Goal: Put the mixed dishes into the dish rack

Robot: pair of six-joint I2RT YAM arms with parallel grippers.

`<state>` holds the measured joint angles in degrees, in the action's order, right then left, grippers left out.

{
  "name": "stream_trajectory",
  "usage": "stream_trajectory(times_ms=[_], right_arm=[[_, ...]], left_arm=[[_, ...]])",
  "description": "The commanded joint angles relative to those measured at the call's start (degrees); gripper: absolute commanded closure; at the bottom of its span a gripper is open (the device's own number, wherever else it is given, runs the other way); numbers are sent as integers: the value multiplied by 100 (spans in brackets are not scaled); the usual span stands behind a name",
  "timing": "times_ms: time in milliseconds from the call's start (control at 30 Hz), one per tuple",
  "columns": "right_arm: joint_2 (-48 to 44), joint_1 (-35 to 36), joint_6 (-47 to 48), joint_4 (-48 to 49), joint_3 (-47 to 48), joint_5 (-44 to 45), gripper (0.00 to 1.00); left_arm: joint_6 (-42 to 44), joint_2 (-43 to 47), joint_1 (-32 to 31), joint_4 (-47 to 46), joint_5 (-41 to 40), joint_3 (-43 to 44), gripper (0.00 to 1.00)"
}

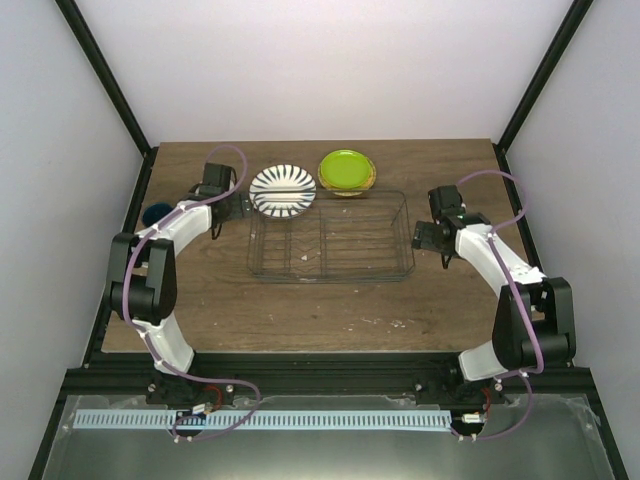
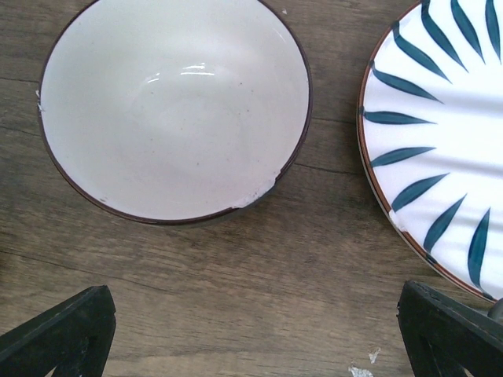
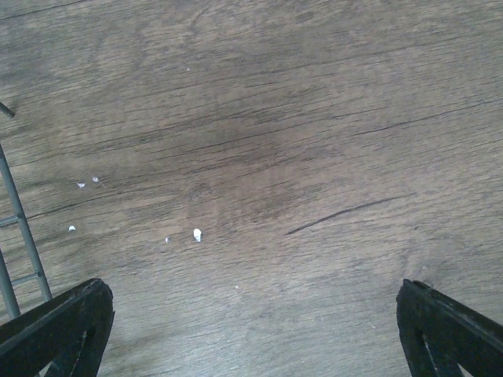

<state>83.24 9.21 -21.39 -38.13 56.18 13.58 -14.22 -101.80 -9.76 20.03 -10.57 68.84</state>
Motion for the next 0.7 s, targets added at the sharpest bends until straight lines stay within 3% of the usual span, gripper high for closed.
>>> stream_trajectory(times_ms=[0, 233, 467, 667], right_arm=[[-27, 250, -73, -145, -174, -214, 0], [-52, 254, -37, -283, -58, 45, 0], [-76, 190, 28, -651, 304, 701, 0], [-40, 90, 59, -969, 901, 1183, 0]], left_arm=[[44, -138, -109, -55, 253, 219, 0], [19, 78, -112, 108, 115, 94, 0], [96, 903, -38, 424, -292, -279, 0], [159, 1397, 464, 1000, -246, -86, 0]])
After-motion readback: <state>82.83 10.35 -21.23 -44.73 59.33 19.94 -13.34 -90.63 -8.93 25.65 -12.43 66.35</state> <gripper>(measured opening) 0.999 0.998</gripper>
